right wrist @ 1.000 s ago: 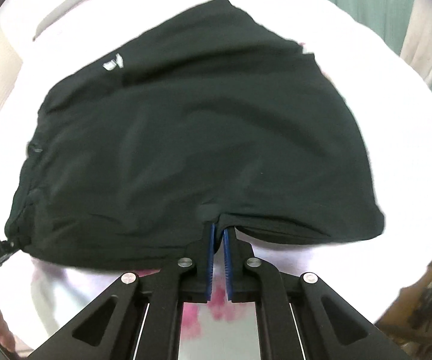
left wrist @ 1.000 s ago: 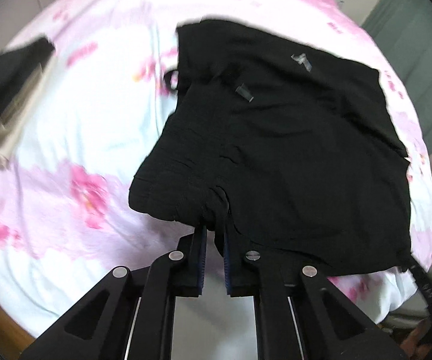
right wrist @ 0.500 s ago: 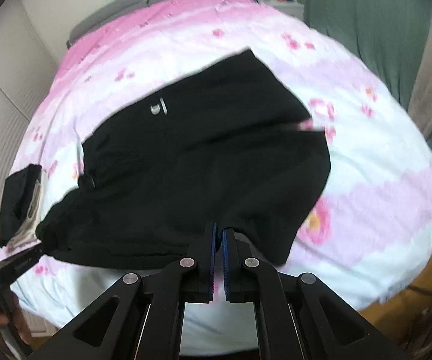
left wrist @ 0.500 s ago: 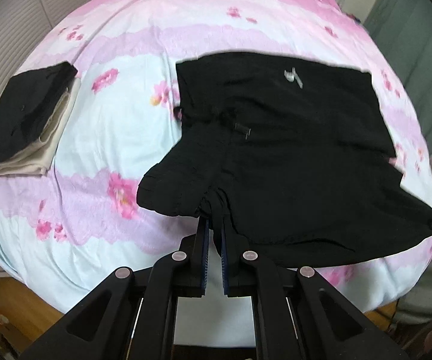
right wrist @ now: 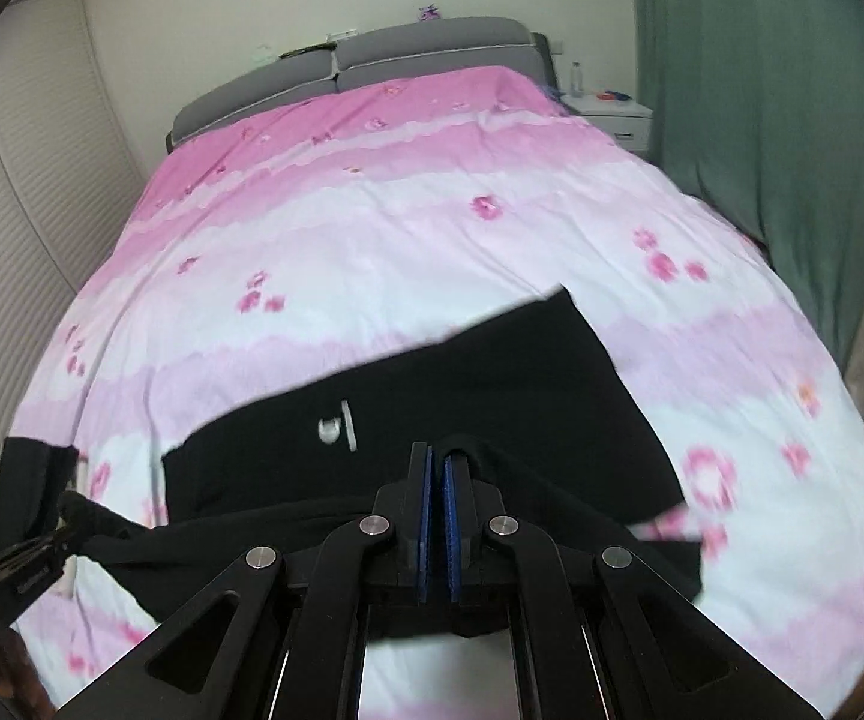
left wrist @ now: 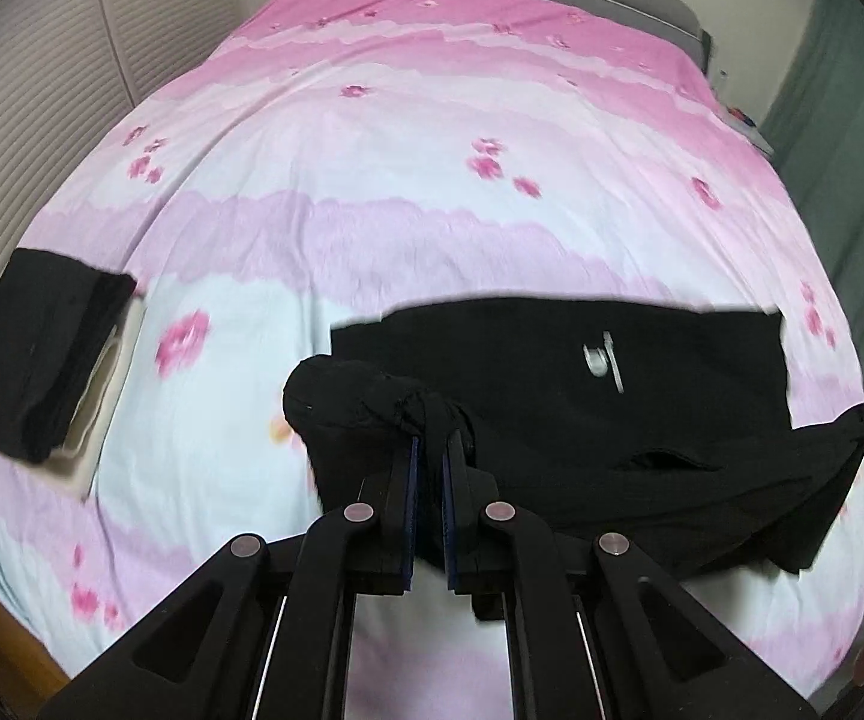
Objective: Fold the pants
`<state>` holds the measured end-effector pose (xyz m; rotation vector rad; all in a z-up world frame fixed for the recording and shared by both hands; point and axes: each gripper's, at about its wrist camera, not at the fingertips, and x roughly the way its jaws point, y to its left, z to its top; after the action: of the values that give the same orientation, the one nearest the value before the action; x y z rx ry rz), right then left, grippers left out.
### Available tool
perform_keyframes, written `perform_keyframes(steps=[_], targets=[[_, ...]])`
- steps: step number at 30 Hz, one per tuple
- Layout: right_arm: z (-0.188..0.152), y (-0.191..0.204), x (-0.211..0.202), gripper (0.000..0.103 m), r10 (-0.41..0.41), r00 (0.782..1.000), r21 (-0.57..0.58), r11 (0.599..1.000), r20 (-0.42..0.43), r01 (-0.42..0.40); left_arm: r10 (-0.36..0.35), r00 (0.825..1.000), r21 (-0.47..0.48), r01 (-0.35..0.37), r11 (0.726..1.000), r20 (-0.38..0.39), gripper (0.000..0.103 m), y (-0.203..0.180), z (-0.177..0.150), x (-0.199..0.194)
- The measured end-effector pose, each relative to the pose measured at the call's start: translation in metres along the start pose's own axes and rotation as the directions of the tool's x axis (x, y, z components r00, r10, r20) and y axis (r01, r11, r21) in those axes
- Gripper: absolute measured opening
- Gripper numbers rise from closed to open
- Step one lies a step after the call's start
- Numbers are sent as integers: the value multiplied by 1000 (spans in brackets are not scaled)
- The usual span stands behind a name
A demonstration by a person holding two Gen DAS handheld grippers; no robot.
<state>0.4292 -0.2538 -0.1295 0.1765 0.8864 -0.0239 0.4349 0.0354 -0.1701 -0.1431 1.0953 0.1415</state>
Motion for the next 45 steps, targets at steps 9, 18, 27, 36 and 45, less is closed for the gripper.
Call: perform_keyframes(steps=[9, 18, 27, 36, 45], targets=[[48, 26, 144, 4, -6, 992, -97, 995, -122, -6, 64, 989, -58, -72, 996, -133, 9, 1, 59, 107], [50, 34, 244, 4, -25, 963, -140, 990, -269, -13, 80, 973, -27, -88, 996, -216, 10, -3, 79, 174], [53, 32, 271, 21, -14, 952, -160, 986, -306, -37, 59, 955, -12, -66, 998, -290, 13, -4, 92, 195], [71, 29, 209, 59, 125, 956, -165, 971, -266, -173, 34, 987, 11, -32, 999, -155, 84, 2, 107, 126], [47, 3, 126, 67, 133, 965, -332, 921, -225, -204, 15, 999, 368, 1, 930, -41, 85, -85, 38, 63]])
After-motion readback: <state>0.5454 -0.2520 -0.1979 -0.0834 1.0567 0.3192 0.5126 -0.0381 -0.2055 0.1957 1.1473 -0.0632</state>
